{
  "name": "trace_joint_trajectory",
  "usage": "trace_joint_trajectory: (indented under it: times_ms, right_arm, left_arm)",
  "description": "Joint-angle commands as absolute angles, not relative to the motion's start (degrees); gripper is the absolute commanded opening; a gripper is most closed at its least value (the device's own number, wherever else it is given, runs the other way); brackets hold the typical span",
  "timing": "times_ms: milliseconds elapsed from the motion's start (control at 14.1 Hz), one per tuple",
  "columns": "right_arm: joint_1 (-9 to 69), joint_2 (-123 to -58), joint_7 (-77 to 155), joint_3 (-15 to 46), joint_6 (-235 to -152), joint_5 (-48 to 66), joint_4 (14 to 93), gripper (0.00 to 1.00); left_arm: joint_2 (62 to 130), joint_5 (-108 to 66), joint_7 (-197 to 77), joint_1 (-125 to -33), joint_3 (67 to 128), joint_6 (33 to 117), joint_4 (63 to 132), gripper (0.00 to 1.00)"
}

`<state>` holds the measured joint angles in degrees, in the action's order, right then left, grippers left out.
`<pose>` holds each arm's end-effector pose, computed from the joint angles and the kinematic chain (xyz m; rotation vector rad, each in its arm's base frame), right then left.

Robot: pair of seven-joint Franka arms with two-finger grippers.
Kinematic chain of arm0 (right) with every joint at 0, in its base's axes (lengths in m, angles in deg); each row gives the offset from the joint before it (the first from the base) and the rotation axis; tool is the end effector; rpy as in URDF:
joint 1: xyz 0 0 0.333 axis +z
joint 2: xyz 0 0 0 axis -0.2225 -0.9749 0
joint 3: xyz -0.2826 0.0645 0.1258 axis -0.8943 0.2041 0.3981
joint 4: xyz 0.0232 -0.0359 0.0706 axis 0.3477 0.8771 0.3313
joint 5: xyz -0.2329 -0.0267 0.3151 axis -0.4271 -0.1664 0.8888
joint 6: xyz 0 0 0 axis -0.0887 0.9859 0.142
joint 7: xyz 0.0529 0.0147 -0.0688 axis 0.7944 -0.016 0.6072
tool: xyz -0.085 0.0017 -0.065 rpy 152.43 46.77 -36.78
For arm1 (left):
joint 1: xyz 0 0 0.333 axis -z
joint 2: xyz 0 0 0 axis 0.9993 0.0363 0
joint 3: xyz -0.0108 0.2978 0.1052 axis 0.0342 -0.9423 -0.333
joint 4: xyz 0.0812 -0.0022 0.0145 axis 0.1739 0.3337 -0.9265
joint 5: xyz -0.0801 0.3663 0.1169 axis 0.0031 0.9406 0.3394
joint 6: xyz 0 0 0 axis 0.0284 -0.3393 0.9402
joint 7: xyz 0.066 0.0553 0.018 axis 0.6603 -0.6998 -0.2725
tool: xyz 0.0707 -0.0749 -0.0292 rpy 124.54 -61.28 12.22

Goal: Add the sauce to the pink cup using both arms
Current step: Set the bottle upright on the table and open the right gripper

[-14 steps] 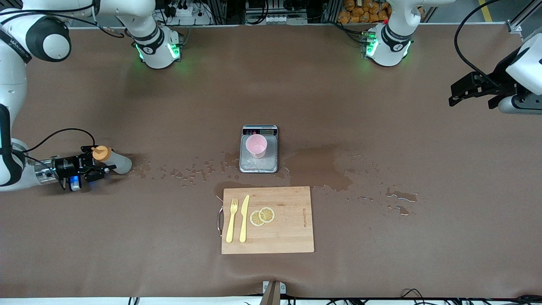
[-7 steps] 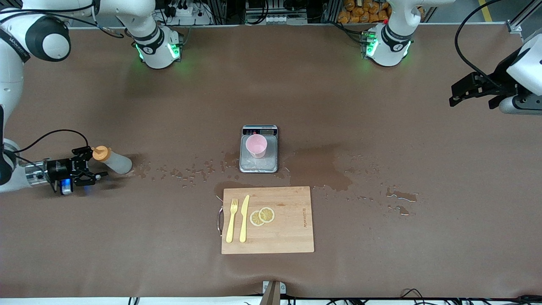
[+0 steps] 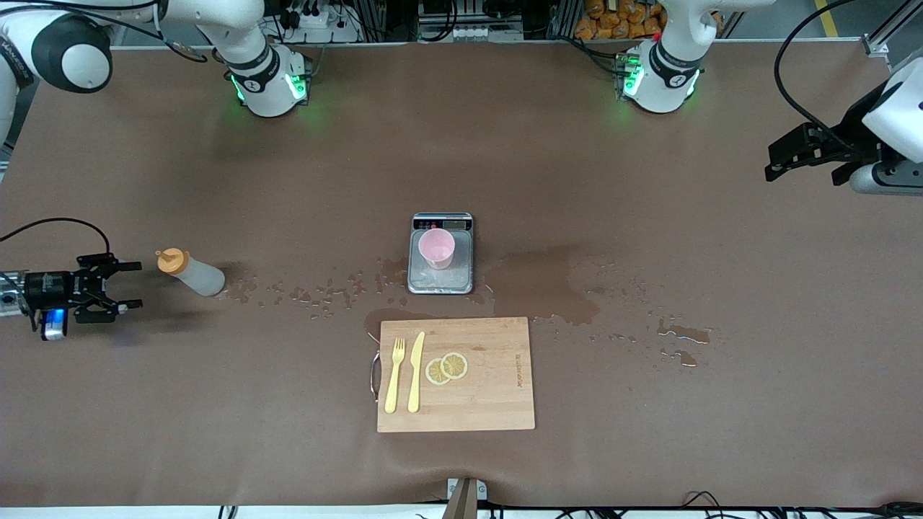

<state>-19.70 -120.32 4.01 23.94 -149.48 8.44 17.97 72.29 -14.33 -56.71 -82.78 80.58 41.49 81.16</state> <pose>0.6242 -0.2793 0.2399 -1.9332 1.1797 0.9595 0.5475 -0.0671 0.6516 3.0954 -0.0934 -0.0616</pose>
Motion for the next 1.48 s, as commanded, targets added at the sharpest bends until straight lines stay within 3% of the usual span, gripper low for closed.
trace_joint_trajectory:
  times_ms: [0, 354, 848, 1414]
  right_arm:
    - [-19.0, -117.1, 3.9, 24.9, -149.2, 3.9, 17.7, 1.00]
    - [-16.1, -111.8, 4.5, 25.2, -148.6, -4.2, 16.1, 1.00]
    - [-5.5, -99.1, 15.6, 25.0, -144.9, -15.8, 17.0, 1.00]
    - [-0.6, -82.9, 16.7, 25.7, -145.8, -16.8, 27.1, 1.00]
  left_arm:
    - [71.5, -14.1, -56.9, -83.1, 80.7, 41.2, 81.8, 1.00]
    - [71.6, -14.2, -56.9, -83.1, 80.7, 41.2, 81.8, 1.00]
    - [71.7, -14.1, -56.9, -83.4, 80.7, 41.3, 81.8, 1.00]
    - [71.7, -14.2, -56.9, -83.4, 80.7, 41.4, 81.8, 1.00]
